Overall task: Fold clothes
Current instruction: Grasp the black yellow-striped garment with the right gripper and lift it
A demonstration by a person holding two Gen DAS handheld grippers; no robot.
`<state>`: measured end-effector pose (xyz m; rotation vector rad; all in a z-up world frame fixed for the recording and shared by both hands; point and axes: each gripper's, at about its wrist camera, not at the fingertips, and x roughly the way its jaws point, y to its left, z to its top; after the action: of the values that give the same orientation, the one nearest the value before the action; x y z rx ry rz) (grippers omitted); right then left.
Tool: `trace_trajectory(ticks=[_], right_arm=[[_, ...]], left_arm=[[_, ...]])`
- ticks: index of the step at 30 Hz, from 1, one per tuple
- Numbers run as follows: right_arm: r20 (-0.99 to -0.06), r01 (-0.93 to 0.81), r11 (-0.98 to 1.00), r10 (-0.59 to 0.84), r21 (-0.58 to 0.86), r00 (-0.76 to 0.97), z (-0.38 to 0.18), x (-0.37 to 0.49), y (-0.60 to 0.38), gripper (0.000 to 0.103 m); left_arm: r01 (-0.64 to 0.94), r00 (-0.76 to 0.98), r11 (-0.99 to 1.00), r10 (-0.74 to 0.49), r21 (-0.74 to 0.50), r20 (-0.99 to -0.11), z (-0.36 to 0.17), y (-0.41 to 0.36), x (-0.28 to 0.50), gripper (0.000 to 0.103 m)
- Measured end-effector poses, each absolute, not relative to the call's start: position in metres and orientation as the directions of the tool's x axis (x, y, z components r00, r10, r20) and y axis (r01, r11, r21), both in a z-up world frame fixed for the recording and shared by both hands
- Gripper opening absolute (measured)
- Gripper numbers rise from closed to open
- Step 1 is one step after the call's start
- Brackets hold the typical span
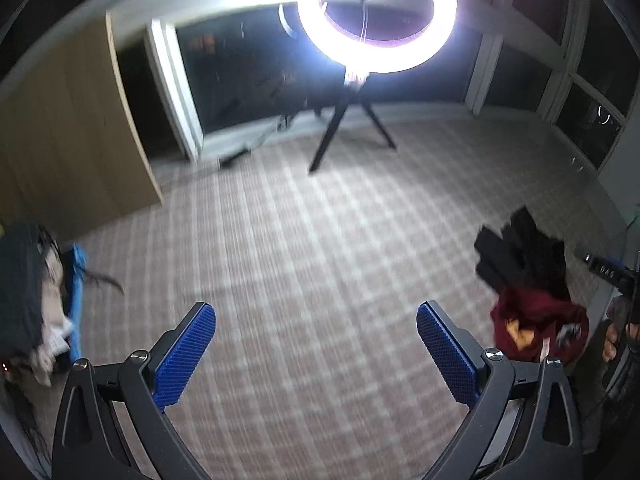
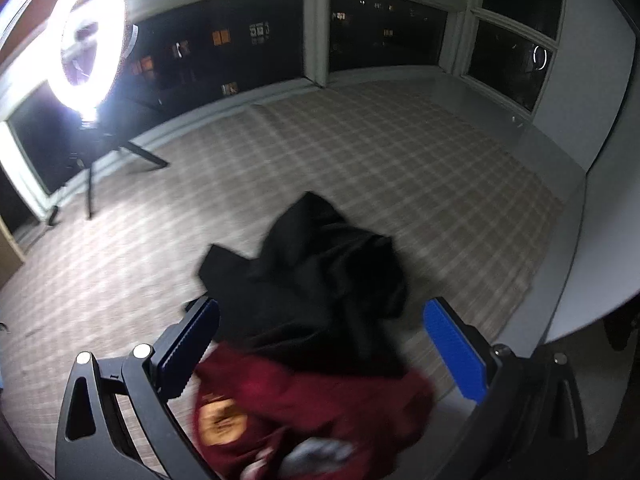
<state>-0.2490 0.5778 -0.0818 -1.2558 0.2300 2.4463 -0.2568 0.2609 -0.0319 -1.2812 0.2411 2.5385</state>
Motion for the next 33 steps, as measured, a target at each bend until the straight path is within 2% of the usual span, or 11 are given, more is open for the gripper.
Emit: trace_trajectory(ticks=[7, 11, 14, 15, 16, 17, 18, 20, 23, 27, 33], right_arm=[[-0.892, -0.342, -0.940, 0.146, 0.011, -0.429, -0.127, -0.303, 0.609, 0.103], [-0.953, -0.352, -0.936, 0.108, -0.001, -0.284, -0.172, -0.331, 0.615, 0.103], [-0.967, -0.332, -0.941, 0.022, 0.066, -0.254, -0.188, -0.337, 0.613, 0.101], [-0.968, -0.324, -0.941, -0.012, 0.096, -0.253, -0.192, -0.338, 0.612, 0.096], [-0.967, -0.305, -0.947, -0.024, 0.103, -0.254, -0.192, -0.339, 0.609, 0.084], [-0.966, -0.283, -0.953, -0.031, 0.105, -0.256, -0.191, -0.339, 0.606, 0.065], [-0.966, -0.261, -0.959, -0.038, 0.107, -0.257, -0.189, -0.340, 0.603, 0.056], [-0.963, -0.222, -0.970, -0.041, 0.103, -0.267, -0.183, -0.340, 0.595, 0.031], [-0.950, -0.223, -0.966, -0.057, 0.130, -0.308, -0.165, -0.335, 0.593, 0.012], [-0.903, -0.273, -0.932, -0.111, 0.240, -0.416, -0.124, -0.321, 0.605, 0.008], [-0.781, -0.269, -0.909, -0.090, 0.318, -0.618, -0.014, -0.292, 0.589, 0.008]], left_arm=[[-0.312, -0.592, -0.948, 0.144, 0.060, -0.793, -0.016, 0.262, -0.277, 0.102], [-0.297, -0.583, -0.952, 0.121, 0.072, -0.803, -0.020, 0.258, -0.282, 0.102], [-0.285, -0.578, -0.955, 0.103, 0.081, -0.810, -0.025, 0.252, -0.285, 0.102], [-0.279, -0.577, -0.957, 0.098, 0.082, -0.811, -0.026, 0.249, -0.286, 0.102], [-0.272, -0.576, -0.959, 0.094, 0.082, -0.812, -0.027, 0.247, -0.286, 0.102], [-0.266, -0.574, -0.961, 0.090, 0.081, -0.814, -0.028, 0.244, -0.287, 0.102], [-0.261, -0.573, -0.962, 0.088, 0.079, -0.815, -0.030, 0.242, -0.288, 0.101], [-0.258, -0.569, -0.963, 0.088, 0.076, -0.818, -0.032, 0.237, -0.288, 0.102], [-0.262, -0.566, -0.962, 0.085, 0.081, -0.820, -0.035, 0.231, -0.287, 0.101], [-0.264, -0.577, -0.961, 0.090, 0.081, -0.812, -0.032, 0.215, -0.282, 0.102], [-0.251, -0.605, -0.965, 0.101, 0.069, -0.790, -0.022, 0.178, -0.274, 0.102]])
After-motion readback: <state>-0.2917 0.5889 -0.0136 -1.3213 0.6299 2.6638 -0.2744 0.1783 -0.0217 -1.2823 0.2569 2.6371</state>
